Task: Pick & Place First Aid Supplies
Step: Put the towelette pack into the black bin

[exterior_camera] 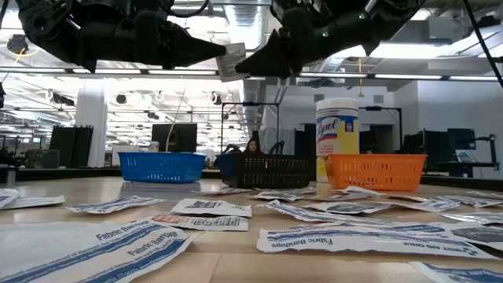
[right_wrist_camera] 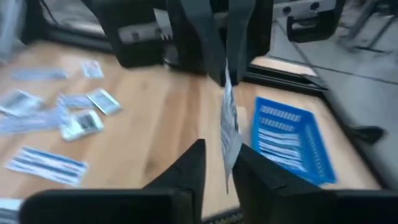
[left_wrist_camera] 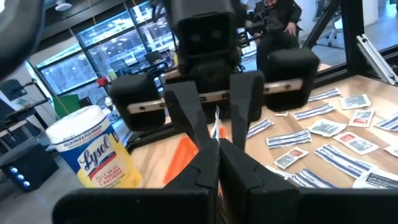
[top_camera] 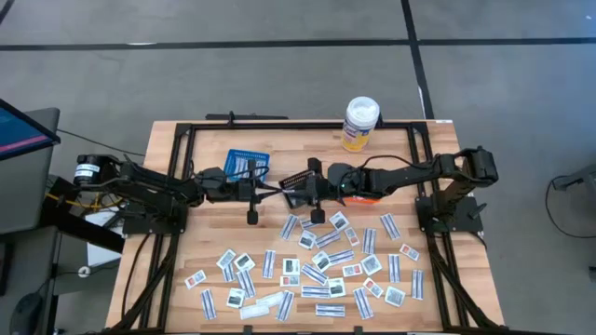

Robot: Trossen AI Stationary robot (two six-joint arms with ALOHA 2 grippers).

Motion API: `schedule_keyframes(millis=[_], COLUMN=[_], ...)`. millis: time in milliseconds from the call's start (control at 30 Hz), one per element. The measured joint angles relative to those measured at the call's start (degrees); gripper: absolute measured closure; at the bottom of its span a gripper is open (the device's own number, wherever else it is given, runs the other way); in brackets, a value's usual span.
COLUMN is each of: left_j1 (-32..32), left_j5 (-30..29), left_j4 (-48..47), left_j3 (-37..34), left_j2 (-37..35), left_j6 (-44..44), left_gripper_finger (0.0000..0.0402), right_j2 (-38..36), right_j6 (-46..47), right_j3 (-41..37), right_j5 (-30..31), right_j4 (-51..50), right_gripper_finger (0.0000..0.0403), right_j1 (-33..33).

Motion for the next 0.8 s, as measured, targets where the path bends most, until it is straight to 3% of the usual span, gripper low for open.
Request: schedule_keyframes(millis=[100, 467, 633, 800], left_j1=[0.0, 0.0, 0.0, 0.0], left_j5=[-0.1, -0.1, -0.1, -0.1], left_j4=[0.0, 2.2, 5.9, 12.8], left_j3=[0.0, 0.0, 0.0, 0.0], left_j2=[0.0, 0.0, 1.0, 6.3], left_j6=[-0.2, -3.9, -4.3, -4.3], left_gripper_finger=[0.0393, 0.0396, 0.0395, 0.0396], right_j2=[0.0, 0.0, 0.0, 0.8], right_j6=[-0.9, -0.9, -1.0, -0.7], right_j3=[0.0, 0.0, 0.0, 0.1], right_j5=[3.0, 3.2, 2.9, 2.8], right_j4=[1.1, 5.3, 8.1, 8.9], right_gripper_finger=[0.0300, 0.0212, 0.0203, 0.0219], right_j1=[1.2, 1.5, 1.2, 0.8])
